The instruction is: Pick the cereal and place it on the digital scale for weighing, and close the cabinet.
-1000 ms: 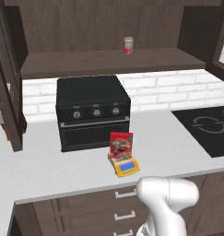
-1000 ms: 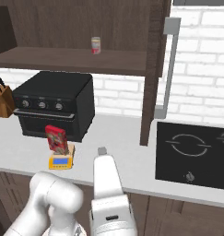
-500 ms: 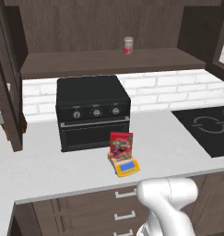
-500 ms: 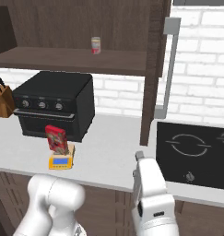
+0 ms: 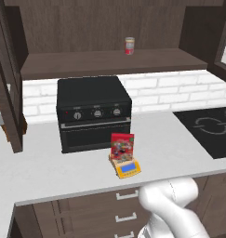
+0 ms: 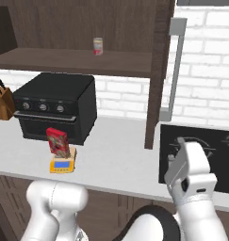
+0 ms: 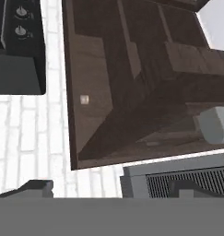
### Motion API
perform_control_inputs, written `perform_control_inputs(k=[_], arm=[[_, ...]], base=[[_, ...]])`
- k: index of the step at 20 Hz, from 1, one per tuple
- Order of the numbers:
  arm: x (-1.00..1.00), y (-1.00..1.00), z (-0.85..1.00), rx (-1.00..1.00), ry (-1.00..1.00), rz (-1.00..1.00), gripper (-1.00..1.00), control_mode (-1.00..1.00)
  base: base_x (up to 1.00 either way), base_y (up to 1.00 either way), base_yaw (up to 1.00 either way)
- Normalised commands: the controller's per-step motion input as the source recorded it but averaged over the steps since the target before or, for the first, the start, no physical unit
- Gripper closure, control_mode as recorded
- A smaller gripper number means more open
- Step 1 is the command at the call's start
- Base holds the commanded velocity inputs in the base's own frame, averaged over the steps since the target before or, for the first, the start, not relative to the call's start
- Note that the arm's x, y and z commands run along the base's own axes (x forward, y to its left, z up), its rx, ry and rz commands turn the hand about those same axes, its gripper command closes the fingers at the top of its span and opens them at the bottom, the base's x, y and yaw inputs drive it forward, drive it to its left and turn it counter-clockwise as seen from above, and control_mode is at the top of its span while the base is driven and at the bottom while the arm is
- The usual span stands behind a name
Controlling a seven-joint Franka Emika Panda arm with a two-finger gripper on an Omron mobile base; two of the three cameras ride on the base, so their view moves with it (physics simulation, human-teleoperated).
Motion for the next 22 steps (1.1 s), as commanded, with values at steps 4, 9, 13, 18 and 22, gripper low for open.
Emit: perform_control_inputs(k=[4, 9, 13, 18, 22], arm=[[0.51, -0.72, 0.00, 0.05, 0.00, 0.00, -1.00, -1.00], [0.17, 0.02, 0.37, 0.02, -0.23, 0.03, -1.00, -1.00], [0.00, 0.55, 0.69, 0.00, -0.26, 0.07, -1.00, -1.00], [0.06, 0.99, 0.45, 0.00, -0.17, 0.07, -1.00, -1.00], [0.08, 1.00, 0.20, 0.00, -0.05, 0.03, -1.00, -1.00]], base=[[0.00, 0.00, 0.00], [0.00, 0.00, 0.00], [0.00, 0.00, 0.00], [0.00, 0.00, 0.00], [0.00, 0.00, 0.00]])
